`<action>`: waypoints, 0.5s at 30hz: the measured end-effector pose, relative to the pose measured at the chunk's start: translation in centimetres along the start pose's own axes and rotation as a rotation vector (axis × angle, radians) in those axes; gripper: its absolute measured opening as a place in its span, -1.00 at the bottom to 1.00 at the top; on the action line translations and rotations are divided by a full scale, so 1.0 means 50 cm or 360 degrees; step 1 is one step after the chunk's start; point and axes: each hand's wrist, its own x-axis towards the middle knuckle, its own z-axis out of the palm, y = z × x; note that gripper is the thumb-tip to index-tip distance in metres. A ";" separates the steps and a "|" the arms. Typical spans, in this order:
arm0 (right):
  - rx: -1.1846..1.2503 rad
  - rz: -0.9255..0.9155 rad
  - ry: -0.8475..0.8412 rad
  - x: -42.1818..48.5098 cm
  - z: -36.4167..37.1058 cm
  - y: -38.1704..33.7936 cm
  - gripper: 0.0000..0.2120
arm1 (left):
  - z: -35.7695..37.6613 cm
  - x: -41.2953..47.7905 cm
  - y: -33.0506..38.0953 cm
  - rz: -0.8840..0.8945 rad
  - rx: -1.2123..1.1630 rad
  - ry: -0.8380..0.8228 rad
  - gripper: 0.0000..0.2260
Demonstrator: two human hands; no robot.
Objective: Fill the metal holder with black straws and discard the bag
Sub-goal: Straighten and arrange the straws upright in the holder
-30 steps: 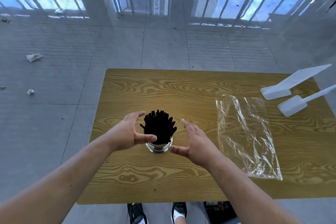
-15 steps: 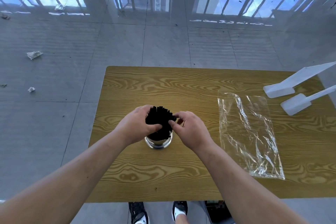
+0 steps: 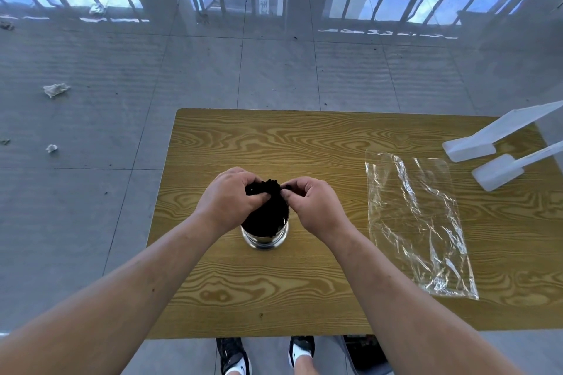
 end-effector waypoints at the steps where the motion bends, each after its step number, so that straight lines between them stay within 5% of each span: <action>1: -0.0004 0.0012 -0.0022 0.001 -0.001 0.001 -0.83 | 0.000 0.001 -0.001 -0.0006 0.0004 0.0011 -0.84; 5: -0.0154 0.0032 -0.0141 0.001 0.001 0.004 -0.80 | 0.000 0.004 0.002 -0.0024 -0.0013 -0.0084 -0.70; 15: -0.0088 0.0027 -0.0046 0.015 0.004 0.004 -0.93 | -0.003 0.019 -0.003 -0.0107 -0.0146 -0.0049 -0.89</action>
